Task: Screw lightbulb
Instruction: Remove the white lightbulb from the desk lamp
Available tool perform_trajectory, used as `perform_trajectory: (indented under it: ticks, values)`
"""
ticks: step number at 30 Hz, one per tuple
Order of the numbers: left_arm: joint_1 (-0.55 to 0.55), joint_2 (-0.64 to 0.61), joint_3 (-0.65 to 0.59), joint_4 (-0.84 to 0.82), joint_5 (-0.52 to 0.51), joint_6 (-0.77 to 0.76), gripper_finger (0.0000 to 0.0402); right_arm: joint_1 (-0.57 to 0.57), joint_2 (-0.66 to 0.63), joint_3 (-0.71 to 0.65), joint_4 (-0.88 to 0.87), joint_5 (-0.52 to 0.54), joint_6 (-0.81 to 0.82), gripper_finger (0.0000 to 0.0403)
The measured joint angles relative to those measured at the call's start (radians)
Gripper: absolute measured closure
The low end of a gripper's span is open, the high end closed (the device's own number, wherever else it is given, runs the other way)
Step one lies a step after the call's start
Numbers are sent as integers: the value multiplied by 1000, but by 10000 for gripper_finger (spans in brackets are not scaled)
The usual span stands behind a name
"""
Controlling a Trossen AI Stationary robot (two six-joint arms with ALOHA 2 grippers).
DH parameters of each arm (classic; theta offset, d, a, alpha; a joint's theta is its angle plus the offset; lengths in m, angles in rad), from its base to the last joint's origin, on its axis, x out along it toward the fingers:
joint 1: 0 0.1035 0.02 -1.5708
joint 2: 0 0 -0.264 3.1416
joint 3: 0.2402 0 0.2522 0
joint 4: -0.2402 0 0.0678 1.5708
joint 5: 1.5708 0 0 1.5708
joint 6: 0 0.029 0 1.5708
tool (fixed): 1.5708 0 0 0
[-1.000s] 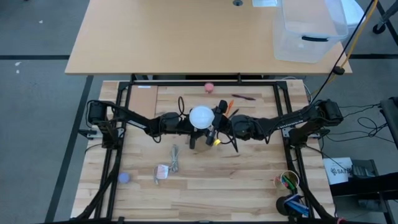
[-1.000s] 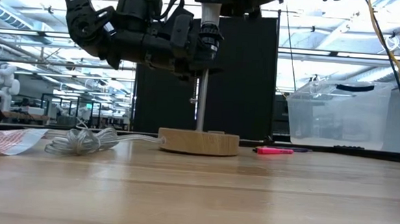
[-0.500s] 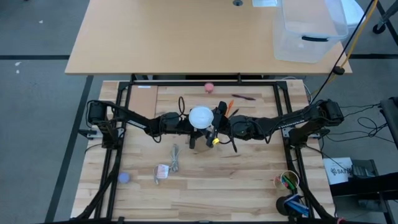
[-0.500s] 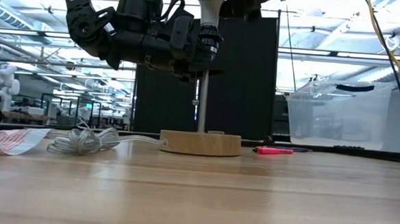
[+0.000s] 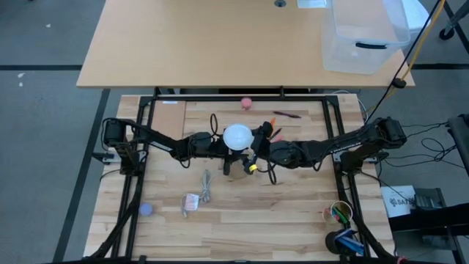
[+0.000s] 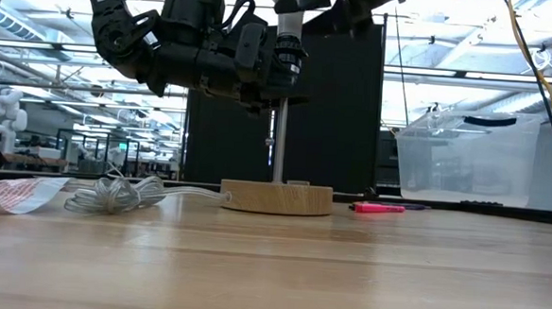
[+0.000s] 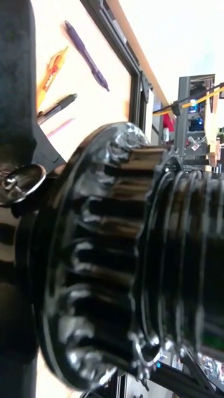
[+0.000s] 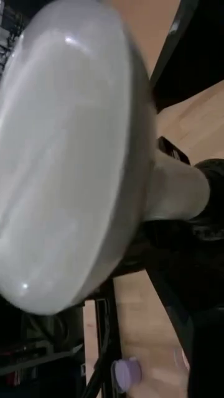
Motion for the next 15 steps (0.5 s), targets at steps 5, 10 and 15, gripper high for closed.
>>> perform_trajectory:
  ticks: [5, 10, 15]
  values:
    - [0, 0, 0, 0, 0, -1, 276, 46, 0, 0, -10, 68, 4, 23]
    - [3, 0, 0, 1, 1, -4, 276, 111, 0, -23, -45, 218, 39, 23]
    - [3, 1, 0, 3, -2, -9, 276, 188, 42, -100, 76, 425, 118, 23]
